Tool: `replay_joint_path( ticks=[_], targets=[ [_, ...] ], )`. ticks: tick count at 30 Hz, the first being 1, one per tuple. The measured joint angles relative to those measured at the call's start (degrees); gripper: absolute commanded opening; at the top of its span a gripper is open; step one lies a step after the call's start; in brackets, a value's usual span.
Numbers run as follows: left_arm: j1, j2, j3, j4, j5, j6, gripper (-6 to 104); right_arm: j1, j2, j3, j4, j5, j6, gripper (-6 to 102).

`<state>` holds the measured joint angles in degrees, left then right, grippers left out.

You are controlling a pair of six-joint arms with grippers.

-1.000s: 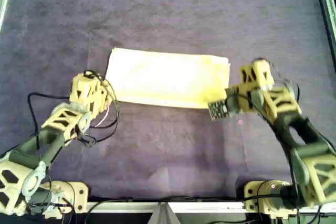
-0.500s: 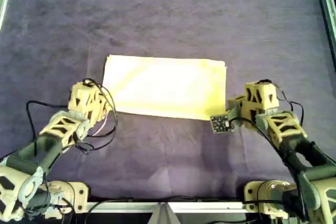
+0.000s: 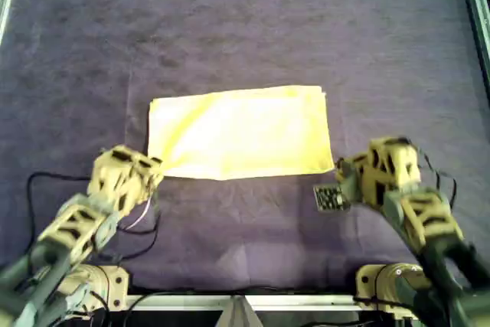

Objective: Fold a cloth

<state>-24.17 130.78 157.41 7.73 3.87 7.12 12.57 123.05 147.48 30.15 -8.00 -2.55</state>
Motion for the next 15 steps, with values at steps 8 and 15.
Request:
replay_joint_path(
  ticks=[8,15],
  targets=[
    [0.09,16.0,11.6,0.0,-0.18,0.0,55,0.35,21.45,11.78,0.0,0.0,0.0,68],
    [0.09,17.05,13.36,0.0,-0.18,0.35,65,0.35,34.1,16.96,0.0,-0.18,0.26,68]
  ],
)
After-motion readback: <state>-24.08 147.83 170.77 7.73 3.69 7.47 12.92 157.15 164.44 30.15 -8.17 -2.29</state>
